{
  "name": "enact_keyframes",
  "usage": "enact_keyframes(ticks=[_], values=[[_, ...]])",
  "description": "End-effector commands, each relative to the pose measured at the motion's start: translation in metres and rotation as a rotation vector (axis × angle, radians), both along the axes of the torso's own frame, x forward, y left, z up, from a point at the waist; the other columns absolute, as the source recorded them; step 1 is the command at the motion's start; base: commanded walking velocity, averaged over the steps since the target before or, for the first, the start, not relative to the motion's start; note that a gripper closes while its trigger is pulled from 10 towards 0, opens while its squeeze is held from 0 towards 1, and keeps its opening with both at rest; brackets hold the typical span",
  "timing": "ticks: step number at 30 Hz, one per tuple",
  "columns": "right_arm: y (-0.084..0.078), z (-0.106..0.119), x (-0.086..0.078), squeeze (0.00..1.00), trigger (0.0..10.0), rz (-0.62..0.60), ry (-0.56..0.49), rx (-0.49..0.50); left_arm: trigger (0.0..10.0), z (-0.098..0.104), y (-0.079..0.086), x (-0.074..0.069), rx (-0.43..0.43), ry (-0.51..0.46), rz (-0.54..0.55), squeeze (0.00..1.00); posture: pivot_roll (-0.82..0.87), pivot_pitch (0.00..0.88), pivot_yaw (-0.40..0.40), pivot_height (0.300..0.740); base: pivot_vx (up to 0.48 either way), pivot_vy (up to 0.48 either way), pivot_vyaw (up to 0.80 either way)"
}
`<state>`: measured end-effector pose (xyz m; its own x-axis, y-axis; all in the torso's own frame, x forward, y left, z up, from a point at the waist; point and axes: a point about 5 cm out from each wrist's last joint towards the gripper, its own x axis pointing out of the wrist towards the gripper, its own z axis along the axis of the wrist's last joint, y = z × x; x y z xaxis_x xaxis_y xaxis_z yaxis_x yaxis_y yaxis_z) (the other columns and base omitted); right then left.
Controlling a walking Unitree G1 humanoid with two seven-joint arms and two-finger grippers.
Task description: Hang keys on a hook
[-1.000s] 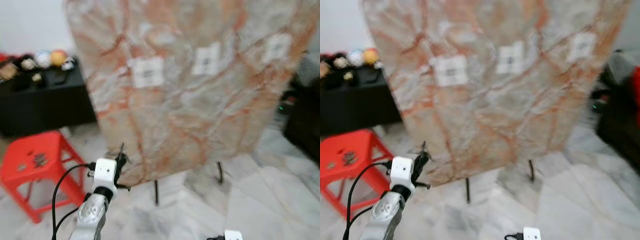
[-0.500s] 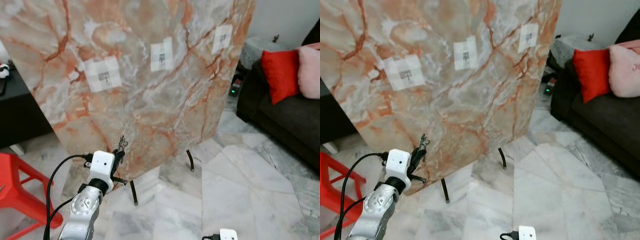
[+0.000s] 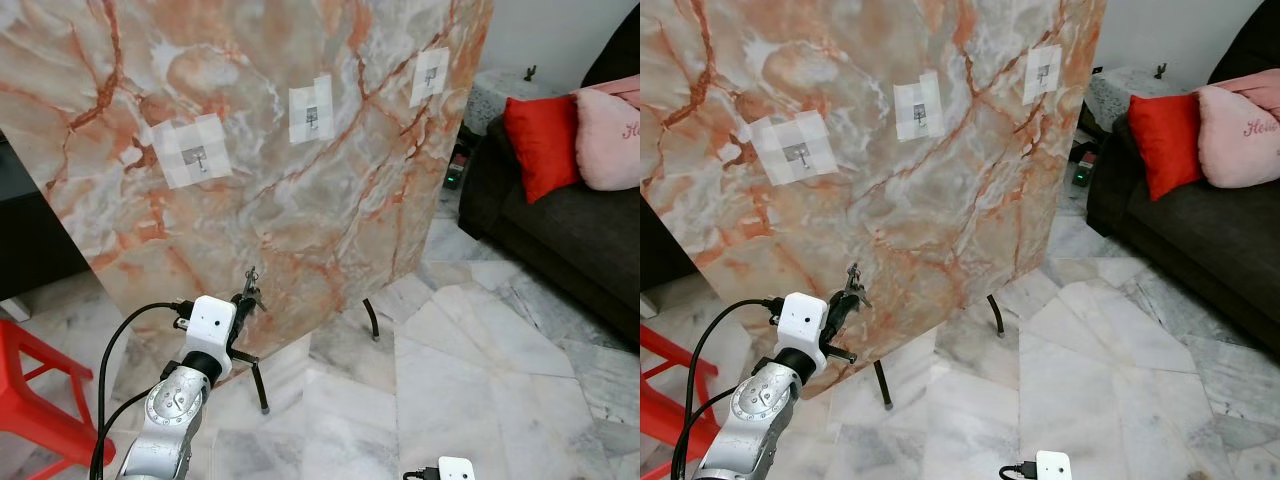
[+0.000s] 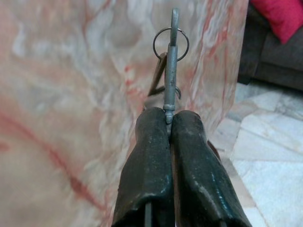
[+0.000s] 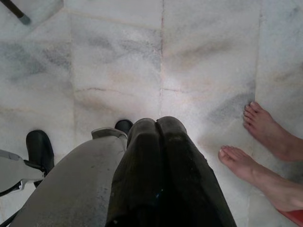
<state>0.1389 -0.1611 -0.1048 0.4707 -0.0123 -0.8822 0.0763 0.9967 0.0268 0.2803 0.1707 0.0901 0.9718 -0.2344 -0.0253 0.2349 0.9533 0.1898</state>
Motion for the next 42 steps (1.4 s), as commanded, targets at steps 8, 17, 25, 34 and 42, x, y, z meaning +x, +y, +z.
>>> enact_keyframes(ticks=[8, 17, 25, 34, 42], values=[[-0.002, 0.000, 0.000, 0.00, 10.0, 0.006, 0.000, -0.008, 10.0, 0.008, -0.005, 0.003, 0.016, -0.026, -0.021, 0.00, 0.05, 0.000, -0.057, 0.740, 0.000, 0.031, -0.73], [-0.002, 0.000, 0.001, 0.00, 10.0, 0.007, -0.005, -0.008, 10.0, 0.016, -0.008, 0.007, 0.020, -0.045, -0.034, 0.00, 0.05, 0.000, -0.057, 0.740, 0.000, 0.000, -0.05], [-0.002, 0.000, 0.001, 0.00, 10.0, 0.006, -0.004, -0.007, 10.0, 0.018, -0.011, 0.010, 0.033, -0.050, -0.046, 0.00, 0.05, 0.000, -0.054, 0.740, 0.000, 0.317, 0.00], [-0.002, 0.000, 0.000, 0.00, 10.0, 0.011, -0.003, -0.009, 10.0, 0.019, -0.012, 0.010, 0.033, -0.054, -0.048, 0.00, 0.05, 0.000, -0.051, 0.740, 0.000, 0.107, 0.00], [-0.001, 0.000, 0.000, 0.00, 10.0, 0.010, -0.004, -0.009, 10.0, 0.022, -0.020, 0.008, 0.027, -0.078, -0.084, 0.00, 0.05, 0.000, -0.053, 0.740, 0.000, 0.000, 0.00]])
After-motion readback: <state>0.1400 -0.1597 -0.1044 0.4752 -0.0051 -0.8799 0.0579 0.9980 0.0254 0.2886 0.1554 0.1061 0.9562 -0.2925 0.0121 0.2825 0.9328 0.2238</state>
